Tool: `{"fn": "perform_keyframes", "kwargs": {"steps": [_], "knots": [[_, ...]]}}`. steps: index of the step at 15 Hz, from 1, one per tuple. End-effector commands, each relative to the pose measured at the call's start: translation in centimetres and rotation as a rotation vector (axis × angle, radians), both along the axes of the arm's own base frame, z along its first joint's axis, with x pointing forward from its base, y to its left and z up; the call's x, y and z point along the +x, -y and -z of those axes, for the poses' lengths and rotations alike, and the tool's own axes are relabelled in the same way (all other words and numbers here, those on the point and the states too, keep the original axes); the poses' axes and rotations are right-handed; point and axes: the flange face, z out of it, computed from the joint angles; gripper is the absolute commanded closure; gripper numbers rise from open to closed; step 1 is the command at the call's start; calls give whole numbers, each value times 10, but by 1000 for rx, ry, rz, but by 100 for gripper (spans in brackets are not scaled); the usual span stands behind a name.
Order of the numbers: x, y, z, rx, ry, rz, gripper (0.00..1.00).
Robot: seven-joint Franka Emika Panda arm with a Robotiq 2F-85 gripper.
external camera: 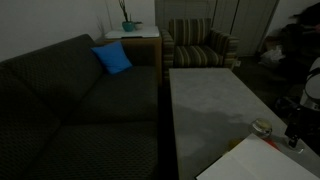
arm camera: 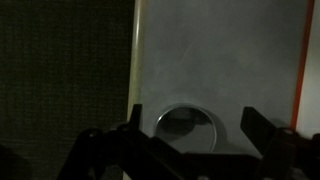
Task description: Place the lid of the silver container on the table, open the black book, then close the container
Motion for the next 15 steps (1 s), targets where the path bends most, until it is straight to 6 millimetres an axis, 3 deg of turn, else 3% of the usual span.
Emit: {"fn": "perform_keyframes", "kwargs": {"steps": [1,9,15], "knots": [[3,4,7,19,29,18,0],[13,8,11,-10,37,53,0],[21,3,26,-2,31,39,0]]}}
